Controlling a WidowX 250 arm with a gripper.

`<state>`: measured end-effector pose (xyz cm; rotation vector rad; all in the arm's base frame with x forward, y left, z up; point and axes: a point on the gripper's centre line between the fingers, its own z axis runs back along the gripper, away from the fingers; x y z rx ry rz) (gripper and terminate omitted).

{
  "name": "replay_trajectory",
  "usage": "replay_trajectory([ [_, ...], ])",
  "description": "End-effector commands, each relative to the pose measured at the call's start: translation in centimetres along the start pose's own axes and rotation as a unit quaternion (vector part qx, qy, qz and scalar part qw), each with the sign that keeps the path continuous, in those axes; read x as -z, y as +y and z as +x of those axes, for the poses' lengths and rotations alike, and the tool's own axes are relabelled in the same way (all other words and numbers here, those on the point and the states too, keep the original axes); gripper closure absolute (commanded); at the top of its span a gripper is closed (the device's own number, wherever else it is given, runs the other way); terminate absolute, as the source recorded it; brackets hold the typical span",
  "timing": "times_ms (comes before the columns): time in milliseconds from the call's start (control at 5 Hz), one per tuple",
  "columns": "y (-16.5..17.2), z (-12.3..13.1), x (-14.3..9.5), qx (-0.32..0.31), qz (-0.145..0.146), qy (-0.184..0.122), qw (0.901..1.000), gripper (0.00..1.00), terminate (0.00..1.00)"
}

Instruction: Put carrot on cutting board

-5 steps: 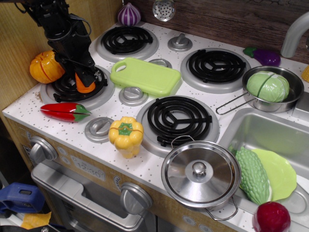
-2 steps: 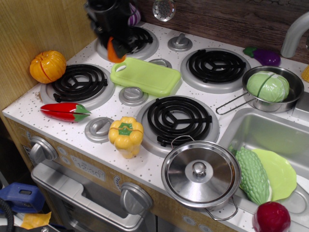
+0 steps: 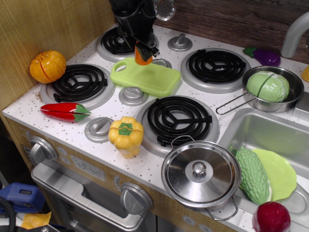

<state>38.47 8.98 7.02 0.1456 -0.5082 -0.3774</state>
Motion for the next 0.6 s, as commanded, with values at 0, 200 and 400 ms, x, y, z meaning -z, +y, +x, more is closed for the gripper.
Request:
replay_trajectory([
  [0, 0.80, 0.77, 0.05, -0.001, 0.006, -0.027, 0.9996, 0.00, 0.00],
  [200, 0.66, 0.24, 0.26, -0.009, -0.003, -0.018, 0.9998, 0.00, 0.00],
  [400, 0.66, 0.24, 0.26, -0.009, -0.003, -0.018, 0.9998, 0.00, 1.00],
])
